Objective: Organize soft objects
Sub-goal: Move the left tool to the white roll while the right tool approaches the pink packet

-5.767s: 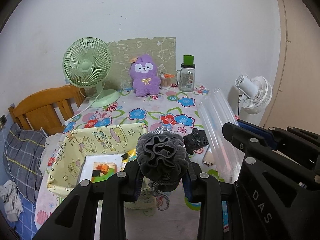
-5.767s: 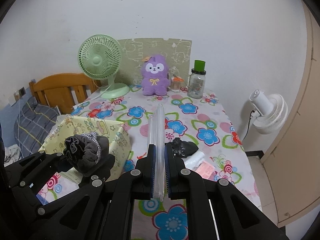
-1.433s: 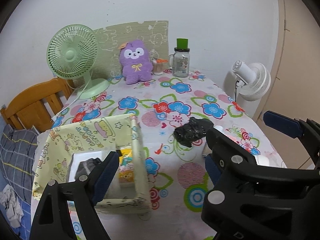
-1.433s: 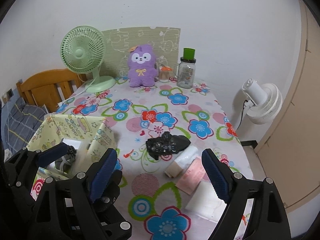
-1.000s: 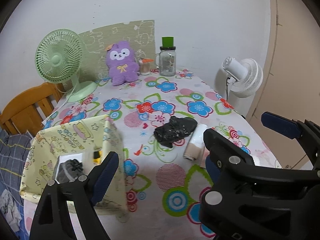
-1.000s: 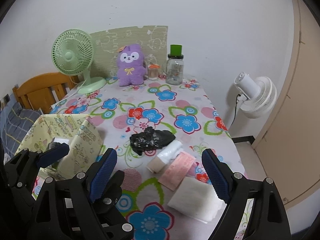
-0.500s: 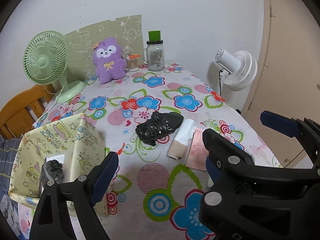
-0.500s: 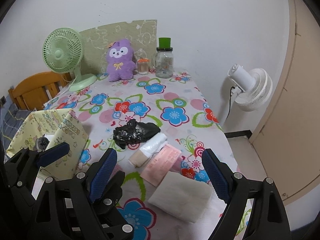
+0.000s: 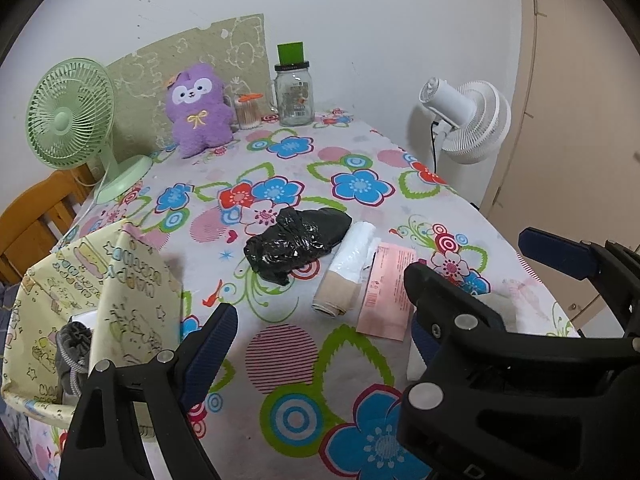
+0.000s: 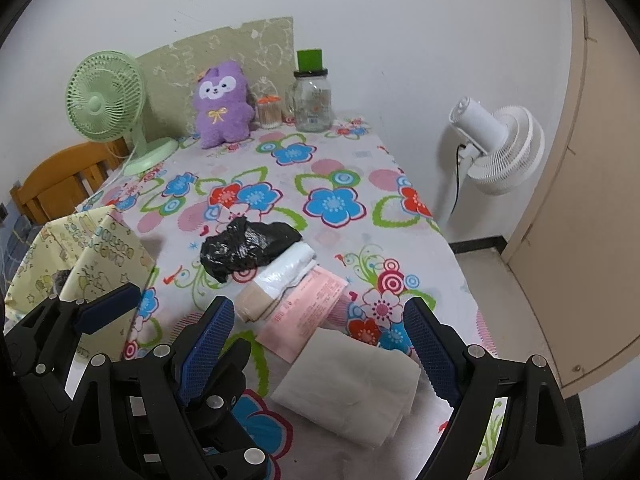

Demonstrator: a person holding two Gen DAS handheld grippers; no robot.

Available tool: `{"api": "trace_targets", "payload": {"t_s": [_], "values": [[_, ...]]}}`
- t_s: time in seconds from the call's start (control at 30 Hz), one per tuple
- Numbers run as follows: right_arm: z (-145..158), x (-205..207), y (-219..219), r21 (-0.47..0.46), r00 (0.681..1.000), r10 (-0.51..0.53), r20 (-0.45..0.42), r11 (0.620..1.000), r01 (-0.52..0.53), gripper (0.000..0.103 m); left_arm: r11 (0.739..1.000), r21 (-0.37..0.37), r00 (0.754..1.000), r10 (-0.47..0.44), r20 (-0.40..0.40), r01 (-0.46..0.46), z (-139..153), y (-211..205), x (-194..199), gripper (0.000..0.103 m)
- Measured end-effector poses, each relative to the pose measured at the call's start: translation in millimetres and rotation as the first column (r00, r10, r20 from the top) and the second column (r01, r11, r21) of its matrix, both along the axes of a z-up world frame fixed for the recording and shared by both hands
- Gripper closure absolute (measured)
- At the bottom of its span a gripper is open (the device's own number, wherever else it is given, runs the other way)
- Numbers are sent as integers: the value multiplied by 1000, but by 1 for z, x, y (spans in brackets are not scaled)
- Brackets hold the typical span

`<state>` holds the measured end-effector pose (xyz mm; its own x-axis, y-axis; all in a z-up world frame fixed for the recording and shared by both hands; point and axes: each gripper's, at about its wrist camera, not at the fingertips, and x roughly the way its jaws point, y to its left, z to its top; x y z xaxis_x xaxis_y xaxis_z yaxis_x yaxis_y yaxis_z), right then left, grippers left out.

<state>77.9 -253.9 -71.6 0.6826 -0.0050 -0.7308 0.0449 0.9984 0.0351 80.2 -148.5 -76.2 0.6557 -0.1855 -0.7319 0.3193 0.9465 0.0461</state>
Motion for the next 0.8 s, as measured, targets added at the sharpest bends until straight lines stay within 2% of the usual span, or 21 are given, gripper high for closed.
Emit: {"api": "trace_targets", "payload": {"t_s": [0.8], "values": [[-24, 48, -1, 25, 998, -4, -66, 1000, 6, 14, 1000, 21, 999, 13, -42, -12, -19, 0, 46, 14]]}}
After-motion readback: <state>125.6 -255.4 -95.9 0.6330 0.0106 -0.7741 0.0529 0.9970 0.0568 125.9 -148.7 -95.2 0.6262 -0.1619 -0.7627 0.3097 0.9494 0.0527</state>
